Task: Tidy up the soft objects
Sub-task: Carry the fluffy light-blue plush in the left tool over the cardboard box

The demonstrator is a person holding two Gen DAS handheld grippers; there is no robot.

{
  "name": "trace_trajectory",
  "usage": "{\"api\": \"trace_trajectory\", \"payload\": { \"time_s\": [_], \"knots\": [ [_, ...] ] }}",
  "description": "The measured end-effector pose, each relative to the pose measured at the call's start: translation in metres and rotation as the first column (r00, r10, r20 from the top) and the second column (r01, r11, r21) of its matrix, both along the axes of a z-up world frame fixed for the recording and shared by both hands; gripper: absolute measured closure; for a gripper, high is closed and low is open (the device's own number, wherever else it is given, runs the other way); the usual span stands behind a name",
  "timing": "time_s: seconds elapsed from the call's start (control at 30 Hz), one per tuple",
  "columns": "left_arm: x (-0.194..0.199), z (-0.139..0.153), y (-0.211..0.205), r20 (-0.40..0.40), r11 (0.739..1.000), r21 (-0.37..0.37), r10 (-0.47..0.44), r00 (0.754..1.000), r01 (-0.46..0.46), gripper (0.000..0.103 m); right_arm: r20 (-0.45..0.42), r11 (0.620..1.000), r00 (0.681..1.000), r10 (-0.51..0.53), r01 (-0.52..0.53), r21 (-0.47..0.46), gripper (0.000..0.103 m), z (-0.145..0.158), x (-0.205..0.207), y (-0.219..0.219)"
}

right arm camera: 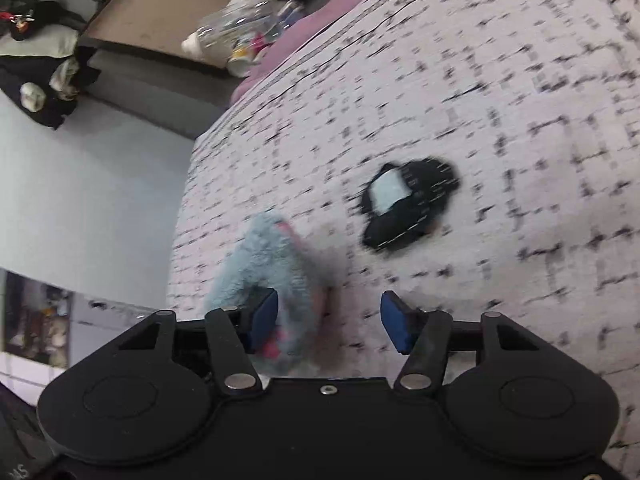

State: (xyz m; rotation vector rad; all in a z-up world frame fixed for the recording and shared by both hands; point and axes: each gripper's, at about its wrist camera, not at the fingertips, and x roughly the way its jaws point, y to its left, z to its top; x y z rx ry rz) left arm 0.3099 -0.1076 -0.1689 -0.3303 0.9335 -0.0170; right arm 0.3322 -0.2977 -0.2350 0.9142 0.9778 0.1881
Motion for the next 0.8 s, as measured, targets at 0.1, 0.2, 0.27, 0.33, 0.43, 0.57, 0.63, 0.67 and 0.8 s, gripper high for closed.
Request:
{"api": "trace_trajectory", "payload": {
  "time_s": [0.1, 0.2, 0.27, 0.33, 0.43, 0.57, 0.63, 0.67, 0.8],
  "knots": [
    [-0.007, 0.003, 0.007, -0.005, 0.999, -0.038, 0.006, 1.0, -0.007, 0.076, 0.005, 1.0, 1.0, 0.021, -0.021, 0.013, 0.05, 0.002, -0.002, 0.003],
    [-0.014, 0.004, 0.014, -0.024, 0.995, -0.102, 0.003, 1.0, -0.006, 0.076, -0.018, 0.995, 0.999, 0.041, -0.04, 0.091, 0.067, -0.003, -0.004, 0.002],
    [-0.021, 0.007, 0.016, -0.017, 0.995, -0.096, 0.007, 1.0, -0.008, 0.076, -0.012, 0.991, 0.998, 0.069, -0.067, 0.114, 0.079, -0.002, -0.007, 0.004],
    [-0.029, 0.01, 0.019, -0.015, 0.995, -0.097, 0.021, 1.0, -0.022, 0.076, 0.009, 0.991, 0.996, 0.093, -0.093, 0.092, 0.082, 0.004, -0.013, 0.008],
    [-0.041, 0.017, 0.026, -0.001, 0.993, -0.114, 0.039, 0.999, -0.039, 0.076, 0.054, 0.99, 0.991, 0.126, -0.128, 0.054, 0.084, 0.02, -0.022, 0.015],
    [-0.056, 0.031, 0.034, 0.024, 0.993, -0.109, 0.045, 0.999, -0.042, 0.076, 0.095, 0.987, 0.982, 0.161, -0.163, 0.007, 0.084, 0.039, -0.032, 0.026],
    [-0.063, 0.039, 0.041, 0.04, 0.992, -0.112, 0.055, 0.998, -0.05, 0.076, 0.106, 0.985, 0.98, 0.168, -0.17, 0.01, 0.084, 0.048, -0.035, 0.031],
    [-0.066, 0.043, 0.045, 0.047, 0.992, -0.115, 0.061, 0.997, -0.056, 0.076, 0.11, 0.985, 0.979, 0.172, -0.174, 0.011, 0.084, 0.051, -0.036, 0.035],
    [-0.079, 0.057, 0.059, 0.07, 0.988, -0.127, 0.092, 0.993, -0.083, 0.076, 0.138, 0.981, 0.971, 0.196, -0.196, -0.012, 0.084, 0.07, -0.045, 0.052]
  ]
}}
